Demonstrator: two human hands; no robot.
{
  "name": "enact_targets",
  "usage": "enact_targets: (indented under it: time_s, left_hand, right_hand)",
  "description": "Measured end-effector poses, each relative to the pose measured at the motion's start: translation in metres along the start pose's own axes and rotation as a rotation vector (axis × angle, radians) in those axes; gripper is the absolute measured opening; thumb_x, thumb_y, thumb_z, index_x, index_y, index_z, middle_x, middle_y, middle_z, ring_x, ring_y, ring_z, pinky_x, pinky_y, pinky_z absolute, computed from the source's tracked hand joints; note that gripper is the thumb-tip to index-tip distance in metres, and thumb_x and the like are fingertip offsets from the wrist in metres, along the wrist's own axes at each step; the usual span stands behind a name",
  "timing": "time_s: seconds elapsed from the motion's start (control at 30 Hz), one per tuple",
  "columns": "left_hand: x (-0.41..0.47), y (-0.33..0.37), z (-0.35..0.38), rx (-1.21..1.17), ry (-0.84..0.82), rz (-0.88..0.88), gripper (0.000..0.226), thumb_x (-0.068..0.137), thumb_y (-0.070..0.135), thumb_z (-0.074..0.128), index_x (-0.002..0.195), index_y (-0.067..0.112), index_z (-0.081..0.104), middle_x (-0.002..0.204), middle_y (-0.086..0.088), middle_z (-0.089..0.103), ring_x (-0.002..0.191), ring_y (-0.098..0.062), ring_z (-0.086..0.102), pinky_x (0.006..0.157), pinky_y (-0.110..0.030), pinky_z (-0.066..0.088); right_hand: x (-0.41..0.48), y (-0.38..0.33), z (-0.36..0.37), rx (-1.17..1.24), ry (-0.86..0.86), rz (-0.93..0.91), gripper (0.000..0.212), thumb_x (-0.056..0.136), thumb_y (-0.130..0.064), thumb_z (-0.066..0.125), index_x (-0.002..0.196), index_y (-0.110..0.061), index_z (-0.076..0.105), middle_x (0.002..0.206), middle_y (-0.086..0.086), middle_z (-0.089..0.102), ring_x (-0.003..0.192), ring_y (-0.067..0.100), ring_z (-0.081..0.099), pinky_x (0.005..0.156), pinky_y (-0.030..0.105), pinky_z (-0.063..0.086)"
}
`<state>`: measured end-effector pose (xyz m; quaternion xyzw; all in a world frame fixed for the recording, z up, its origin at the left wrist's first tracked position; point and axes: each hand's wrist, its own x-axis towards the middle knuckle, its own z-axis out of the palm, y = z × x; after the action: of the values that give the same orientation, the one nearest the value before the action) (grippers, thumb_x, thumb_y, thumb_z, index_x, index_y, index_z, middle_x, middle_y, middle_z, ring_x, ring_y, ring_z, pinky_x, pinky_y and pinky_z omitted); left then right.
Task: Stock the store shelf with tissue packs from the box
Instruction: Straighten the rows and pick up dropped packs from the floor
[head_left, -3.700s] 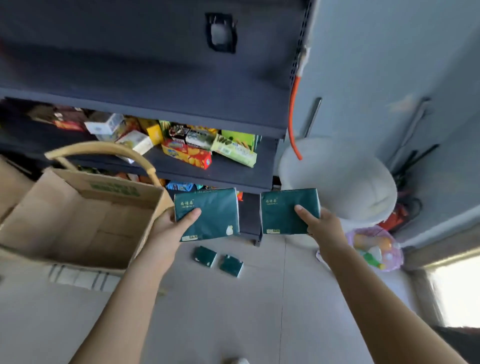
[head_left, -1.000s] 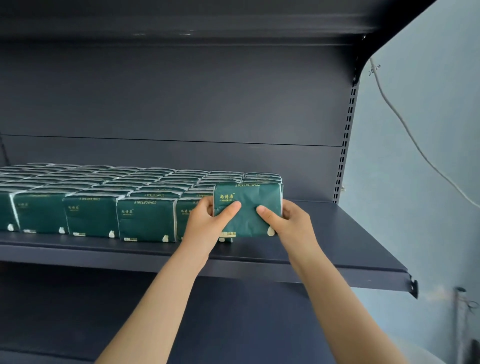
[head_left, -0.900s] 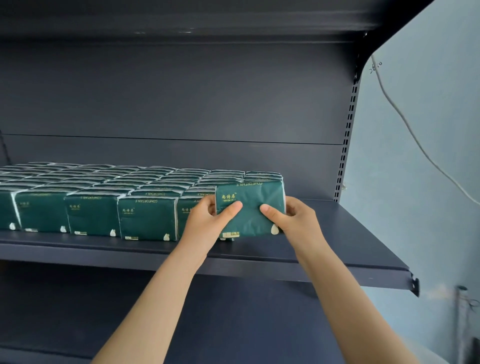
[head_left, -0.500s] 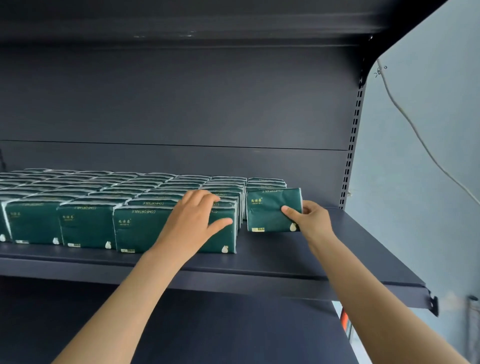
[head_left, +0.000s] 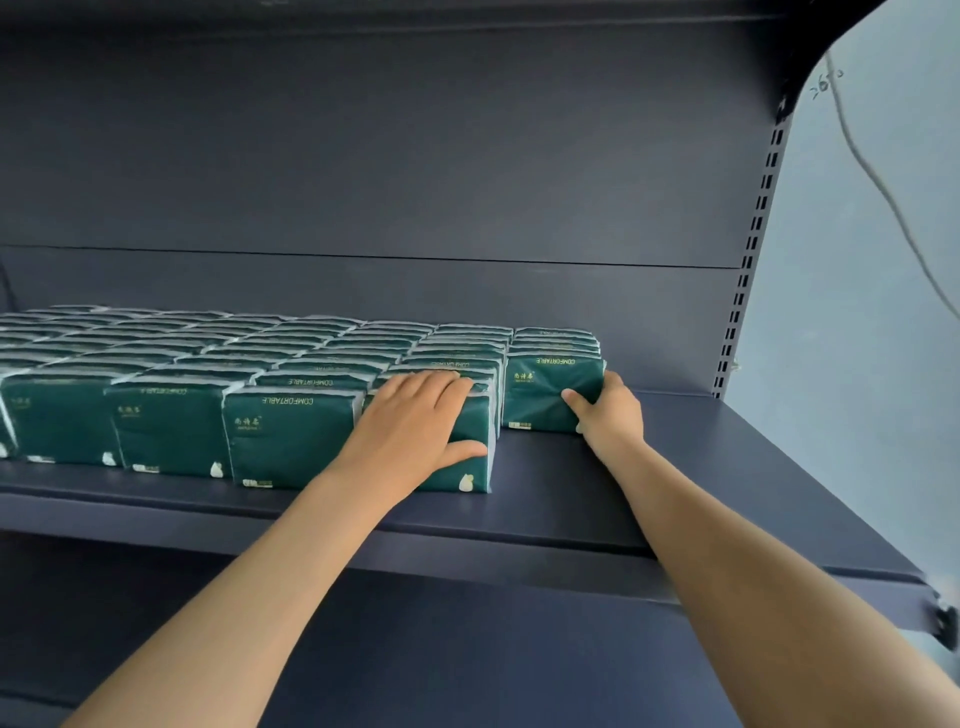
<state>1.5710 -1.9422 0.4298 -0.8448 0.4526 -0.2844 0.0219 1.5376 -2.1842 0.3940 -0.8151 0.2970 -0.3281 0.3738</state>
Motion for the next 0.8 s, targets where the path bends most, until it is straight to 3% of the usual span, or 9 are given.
enact_targets:
  time_s: [0.1, 0.2, 0.33, 0.43, 0.6, 0.8]
  left_hand:
    - [0.000, 0.005, -0.001, -0.013, 0.003, -0.019, 0.078, 0.084, 0.062, 0.040, 0.141, 0.008, 0.038, 0.144, -0.006, 0.043, 0.133, -0.023, 0.041, 0.111, -0.035, 0.027]
    - [0.002, 0.005, -0.011, 0.012, -0.065, -0.005, 0.074, 0.091, 0.060, 0.035, 0.147, 0.013, 0.022, 0.153, -0.002, 0.027, 0.140, -0.019, 0.026, 0.115, -0.031, 0.015]
    - [0.000, -0.001, -0.036, -0.074, -0.222, -0.003, 0.073, 0.092, 0.059, 0.035, 0.148, 0.014, 0.020, 0.154, -0.005, 0.025, 0.140, -0.021, 0.026, 0.115, -0.035, 0.017]
    - [-0.008, -0.002, -0.053, -0.135, -0.261, -0.057, 0.072, 0.094, 0.057, 0.034, 0.148, 0.011, 0.022, 0.154, -0.008, 0.026, 0.141, -0.023, 0.026, 0.115, -0.036, 0.019]
    - [-0.037, 0.001, -0.077, -0.202, -0.277, -0.124, 0.062, 0.095, 0.049, 0.042, 0.143, 0.010, 0.034, 0.146, -0.010, 0.037, 0.132, -0.026, 0.038, 0.109, -0.041, 0.033]
    - [-0.095, 0.023, -0.108, -0.211, -0.236, -0.174, 0.057, 0.094, 0.043, 0.047, 0.137, 0.006, 0.042, 0.137, -0.012, 0.046, 0.123, -0.029, 0.045, 0.102, -0.039, 0.038]
  right_hand:
    - [0.000, -0.002, -0.005, -0.042, -0.029, 0.018, 0.036, 0.088, -0.032, 0.062, 0.112, -0.009, 0.049, 0.096, 0.012, 0.068, 0.090, 0.027, 0.064, 0.072, 0.031, 0.045]
    - [-0.004, -0.010, -0.014, -0.102, -0.090, 0.046, 0.046, 0.085, -0.029, 0.066, 0.118, -0.006, 0.044, 0.106, 0.013, 0.065, 0.091, 0.023, 0.060, 0.077, 0.031, 0.045]
    - [-0.022, -0.024, -0.033, -0.212, -0.103, 0.052, 0.057, 0.084, -0.030, 0.067, 0.123, 0.001, 0.041, 0.127, 0.017, 0.050, 0.119, 0.034, 0.048, 0.091, 0.038, 0.042]
    - [-0.045, -0.038, -0.052, -0.364, -0.098, -0.116, 0.049, 0.088, -0.030, 0.059, 0.122, 0.002, 0.044, 0.123, 0.017, 0.049, 0.118, 0.035, 0.044, 0.090, 0.037, 0.039]
    - [-0.090, -0.065, -0.090, -0.621, -0.205, -0.304, 0.062, 0.096, -0.044, 0.042, 0.137, 0.002, 0.035, 0.136, 0.020, 0.044, 0.126, 0.037, 0.038, 0.101, 0.040, 0.034]
    - [-0.161, -0.063, -0.127, -0.780, -0.284, -0.418, 0.064, 0.093, -0.048, 0.047, 0.139, -0.004, 0.037, 0.139, 0.017, 0.044, 0.128, 0.034, 0.037, 0.103, 0.043, 0.036]
